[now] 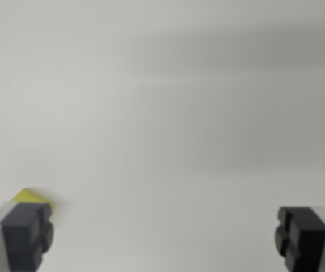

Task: Pick yellow cube

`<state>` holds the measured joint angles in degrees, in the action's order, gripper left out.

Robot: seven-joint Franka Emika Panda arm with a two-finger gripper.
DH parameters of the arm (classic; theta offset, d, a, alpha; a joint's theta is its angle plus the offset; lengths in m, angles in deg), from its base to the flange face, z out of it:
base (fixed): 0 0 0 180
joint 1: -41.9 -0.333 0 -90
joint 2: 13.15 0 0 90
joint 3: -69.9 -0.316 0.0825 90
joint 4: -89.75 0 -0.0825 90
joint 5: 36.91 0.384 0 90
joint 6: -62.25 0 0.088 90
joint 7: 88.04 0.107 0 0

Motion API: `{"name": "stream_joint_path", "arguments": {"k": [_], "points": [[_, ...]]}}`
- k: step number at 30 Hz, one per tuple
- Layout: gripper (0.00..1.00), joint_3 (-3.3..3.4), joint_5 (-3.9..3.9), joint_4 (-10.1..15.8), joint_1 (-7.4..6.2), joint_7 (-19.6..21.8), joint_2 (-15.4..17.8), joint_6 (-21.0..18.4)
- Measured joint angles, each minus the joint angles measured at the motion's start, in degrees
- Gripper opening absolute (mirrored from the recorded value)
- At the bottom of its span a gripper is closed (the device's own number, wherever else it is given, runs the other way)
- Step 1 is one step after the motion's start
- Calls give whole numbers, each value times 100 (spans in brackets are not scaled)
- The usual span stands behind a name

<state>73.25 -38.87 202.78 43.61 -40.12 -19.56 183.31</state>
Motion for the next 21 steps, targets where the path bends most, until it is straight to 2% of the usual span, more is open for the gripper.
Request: {"name": "stream_joint_path", "arguments": {"k": [7, 21], "points": [[100, 0, 0, 48, -12, 77, 18, 21], [100, -4, -3, 770, -281, 805, 177, 543]]}}
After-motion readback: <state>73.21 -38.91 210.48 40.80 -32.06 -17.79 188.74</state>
